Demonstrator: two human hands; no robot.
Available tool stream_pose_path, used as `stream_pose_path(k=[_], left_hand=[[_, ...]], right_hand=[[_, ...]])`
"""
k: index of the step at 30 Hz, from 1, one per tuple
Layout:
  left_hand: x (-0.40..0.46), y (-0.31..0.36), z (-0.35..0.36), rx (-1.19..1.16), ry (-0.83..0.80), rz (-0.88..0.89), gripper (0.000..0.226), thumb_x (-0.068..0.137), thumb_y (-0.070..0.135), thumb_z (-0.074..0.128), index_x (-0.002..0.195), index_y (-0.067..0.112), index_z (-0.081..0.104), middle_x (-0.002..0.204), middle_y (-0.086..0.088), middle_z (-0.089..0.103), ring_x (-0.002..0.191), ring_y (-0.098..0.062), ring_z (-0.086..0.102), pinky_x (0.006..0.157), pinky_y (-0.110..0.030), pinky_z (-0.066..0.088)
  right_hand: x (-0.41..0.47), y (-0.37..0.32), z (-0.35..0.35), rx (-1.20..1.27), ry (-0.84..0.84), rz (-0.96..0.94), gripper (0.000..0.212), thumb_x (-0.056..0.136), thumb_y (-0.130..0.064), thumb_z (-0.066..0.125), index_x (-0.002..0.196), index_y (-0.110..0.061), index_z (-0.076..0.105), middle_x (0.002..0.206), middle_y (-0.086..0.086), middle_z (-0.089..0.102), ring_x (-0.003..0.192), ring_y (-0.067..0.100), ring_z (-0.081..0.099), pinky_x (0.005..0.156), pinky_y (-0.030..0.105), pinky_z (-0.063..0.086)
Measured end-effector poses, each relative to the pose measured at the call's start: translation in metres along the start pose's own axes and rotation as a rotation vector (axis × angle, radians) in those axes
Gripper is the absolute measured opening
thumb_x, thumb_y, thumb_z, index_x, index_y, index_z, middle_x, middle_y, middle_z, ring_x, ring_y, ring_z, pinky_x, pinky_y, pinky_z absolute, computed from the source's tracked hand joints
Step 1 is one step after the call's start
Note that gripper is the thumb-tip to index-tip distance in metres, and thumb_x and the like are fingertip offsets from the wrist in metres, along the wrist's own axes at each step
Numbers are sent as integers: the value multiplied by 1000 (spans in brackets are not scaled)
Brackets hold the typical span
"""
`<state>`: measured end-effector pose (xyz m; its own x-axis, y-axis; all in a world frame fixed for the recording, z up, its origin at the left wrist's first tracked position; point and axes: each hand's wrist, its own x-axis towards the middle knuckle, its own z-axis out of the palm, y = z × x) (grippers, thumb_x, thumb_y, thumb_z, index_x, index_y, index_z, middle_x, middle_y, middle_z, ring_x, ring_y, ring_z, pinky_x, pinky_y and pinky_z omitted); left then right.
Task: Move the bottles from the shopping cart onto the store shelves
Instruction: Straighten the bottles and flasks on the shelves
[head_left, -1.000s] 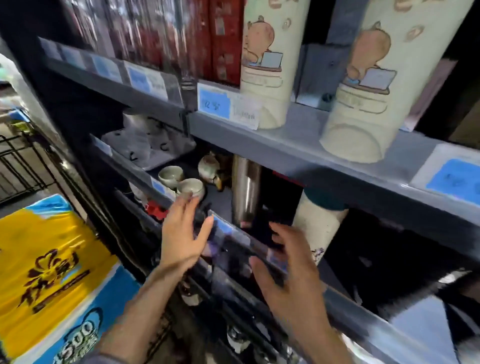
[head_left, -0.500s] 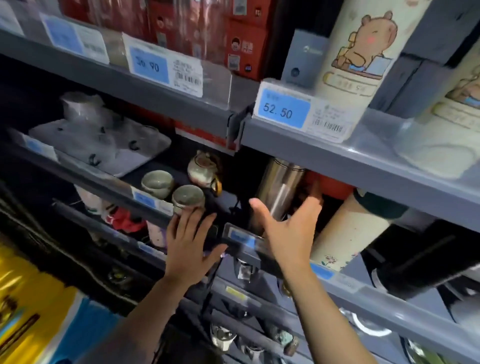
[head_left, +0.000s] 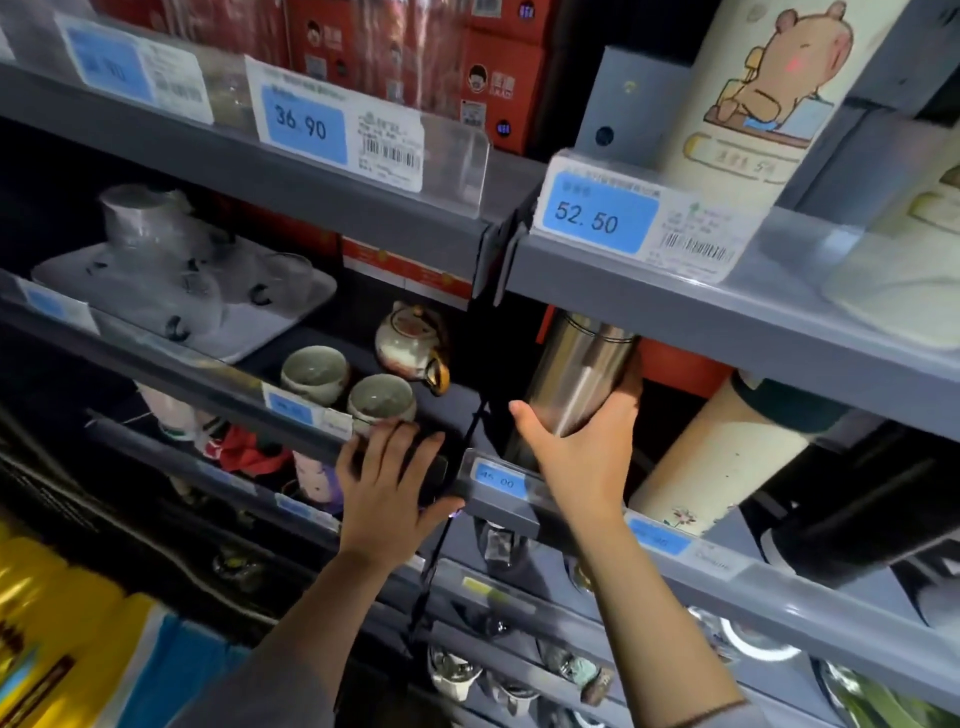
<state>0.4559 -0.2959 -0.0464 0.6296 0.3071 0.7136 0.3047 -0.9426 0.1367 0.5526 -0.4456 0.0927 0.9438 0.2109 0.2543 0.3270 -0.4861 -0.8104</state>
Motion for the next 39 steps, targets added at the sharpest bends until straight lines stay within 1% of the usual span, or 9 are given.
stream_pose_path(k=[5, 10, 15, 19, 21, 26, 30, 35, 39], left_hand=[[1, 1, -2, 16, 29, 14, 62, 96, 65, 21, 126, 18, 48, 130, -10, 43, 126, -33, 40, 100, -54, 31], [1, 4, -5, 24, -2, 1, 62, 97, 64, 20, 128, 17, 46, 132, -11, 42, 127, -33, 38, 102, -55, 29], [-1, 6, -7, 25, -34, -5, 62, 97, 63, 21, 129, 17, 46, 132, -11, 41, 128, -33, 38, 104, -57, 27], [-1, 6, -7, 28, -49, -7, 62, 97, 64, 19, 128, 16, 46, 131, -11, 41, 127, -34, 38, 104, -57, 27], [-1, 4, -7, 24, -60, -10, 63, 97, 64, 19, 129, 17, 46, 131, -11, 42, 127, -34, 38, 104, -57, 27], [-1, 4, -9, 17, -73, -12, 62, 98, 64, 20, 131, 17, 45, 132, -11, 42, 130, -33, 37, 106, -57, 26], [-1, 5, -13, 9, -78, -12, 62, 98, 63, 20, 131, 17, 45, 133, -12, 42, 131, -33, 36, 107, -57, 27], [-1, 7, -15, 11, -97, -13, 63, 98, 64, 20, 131, 16, 44, 133, -11, 42, 131, -33, 36, 108, -56, 26], [-1, 8, -17, 11, -100, -13, 63, 98, 64, 20, 131, 16, 44, 133, -11, 42, 131, -33, 36, 108, -56, 26]], right_hand=[[1, 4, -3, 97, -78, -28, 51, 74, -32, 81, 92, -15, 36, 98, 11, 52, 87, 24, 54, 65, 21, 42], [0, -2, -8, 100, -48, 43, 75, 64, -51, 82, 107, -8, 37, 98, -3, 36, 92, 15, 39, 80, 27, 37], [2, 2, -7, 121, -50, 58, 73, 64, -49, 84, 100, -11, 33, 84, -11, 30, 85, 14, 37, 72, 24, 37], [4, 8, -11, 205, -100, 45, 97, 70, -40, 83, 139, -7, 24, 131, 2, 43, 123, 17, 41, 103, 29, 38], [1, 7, -13, 248, -147, 9, 95, 77, -28, 79, 145, -11, 14, 134, 0, 38, 126, 14, 37, 104, 25, 32], [-1, 0, -9, 87, -110, 23, 71, 66, -50, 82, 103, -10, 35, 93, -7, 30, 82, 8, 37, 78, 28, 40], [1, 0, -4, 15, -32, 24, 88, 63, -56, 82, 119, -4, 39, 104, 0, 35, 101, 23, 44, 86, 38, 47], [1, 3, -8, 117, -79, 5, 58, 75, -30, 80, 105, -9, 35, 103, 6, 43, 95, 23, 47, 80, 32, 45], [0, 2, -12, 200, -145, 6, 63, 75, -32, 80, 108, -16, 30, 110, 5, 41, 103, 21, 45, 90, 31, 43]])
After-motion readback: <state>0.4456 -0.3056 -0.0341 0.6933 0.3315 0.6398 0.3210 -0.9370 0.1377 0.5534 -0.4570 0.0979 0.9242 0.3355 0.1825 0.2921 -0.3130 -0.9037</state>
